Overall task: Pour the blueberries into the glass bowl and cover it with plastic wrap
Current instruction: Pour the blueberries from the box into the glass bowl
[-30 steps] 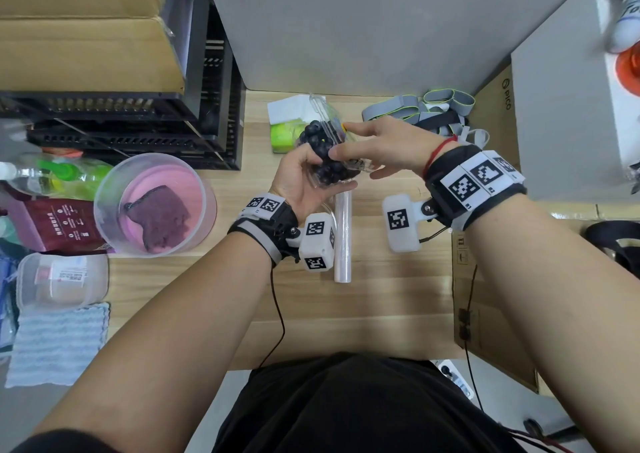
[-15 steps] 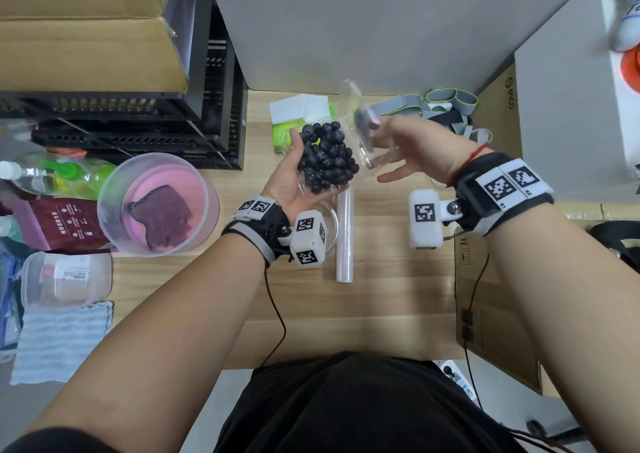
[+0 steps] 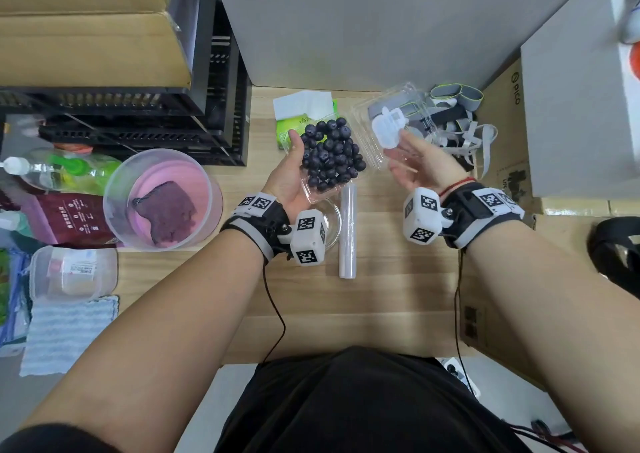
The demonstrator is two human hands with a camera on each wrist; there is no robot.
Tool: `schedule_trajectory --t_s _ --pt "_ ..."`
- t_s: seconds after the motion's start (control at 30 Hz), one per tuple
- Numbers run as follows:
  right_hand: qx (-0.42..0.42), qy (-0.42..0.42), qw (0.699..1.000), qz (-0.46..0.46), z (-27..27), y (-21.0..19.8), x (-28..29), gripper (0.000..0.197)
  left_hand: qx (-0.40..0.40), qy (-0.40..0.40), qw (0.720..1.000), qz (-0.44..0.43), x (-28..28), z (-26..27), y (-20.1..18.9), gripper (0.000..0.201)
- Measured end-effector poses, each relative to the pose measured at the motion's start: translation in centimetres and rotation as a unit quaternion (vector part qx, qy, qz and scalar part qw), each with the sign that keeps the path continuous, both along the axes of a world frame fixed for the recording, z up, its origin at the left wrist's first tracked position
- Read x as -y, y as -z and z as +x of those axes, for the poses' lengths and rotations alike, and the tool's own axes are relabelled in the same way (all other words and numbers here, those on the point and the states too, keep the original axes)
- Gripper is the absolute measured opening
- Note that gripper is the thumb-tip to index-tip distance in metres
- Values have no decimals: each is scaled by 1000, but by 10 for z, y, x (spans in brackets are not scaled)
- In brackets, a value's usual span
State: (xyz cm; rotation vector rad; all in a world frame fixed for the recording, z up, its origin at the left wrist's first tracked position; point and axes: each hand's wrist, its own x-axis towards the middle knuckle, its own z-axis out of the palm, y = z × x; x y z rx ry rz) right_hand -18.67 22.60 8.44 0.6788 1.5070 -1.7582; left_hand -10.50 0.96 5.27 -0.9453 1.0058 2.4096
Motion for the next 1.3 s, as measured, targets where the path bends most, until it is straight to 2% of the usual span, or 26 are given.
schedule_trajectory --t_s 0.07,0.13,0.27,0.43,0.5,0.6,0.63,0.67,0.73,0.83,0.9,1.07,1.13,1.2,1.3 --pt "35 -51 998 -25 7 3 8 37 15 -1 999 -28 -2 0 -1 86" --pt "50 -65 994 -78 13 2 17 36 10 8 999 -44 -4 -2 -1 85" --pt "12 -100 986 -136 18 -1 26 38 8 11 995 -97 -3 1 -3 65" --pt "10 -103 985 -140 24 7 30 36 25 49 979 -195 4 13 1 77" --pt "19 -84 988 -130 26 12 29 37 51 64 954 -289 9 22 11 78" --pt "34 -75 990 -116 30 24 25 37 114 104 870 -468 23 42 28 53" --pt "38 -73 990 -115 32 27 23 38 140 124 851 -491 27 51 37 50" --pt "40 -71 990 -111 33 30 22 38 159 155 839 -496 29 58 43 56" --pt "45 -67 992 -102 37 36 19 38 177 218 831 -480 29 73 57 70" --pt "42 -70 993 -90 41 41 15 35 172 263 831 -459 21 85 75 69" --pt "41 -76 993 -85 43 42 11 29 156 254 832 -468 15 89 82 60" --pt "38 -95 993 -61 42 42 -2 22 102 186 868 -449 11 85 82 53" --pt "33 -101 993 -42 39 44 -3 25 96 153 892 -415 10 79 76 52" --pt "12 -118 993 -8 34 44 0 30 101 109 916 -373 10 71 70 54" --pt "-46 -162 984 62 26 37 10 30 97 66 927 -355 8 59 63 63"
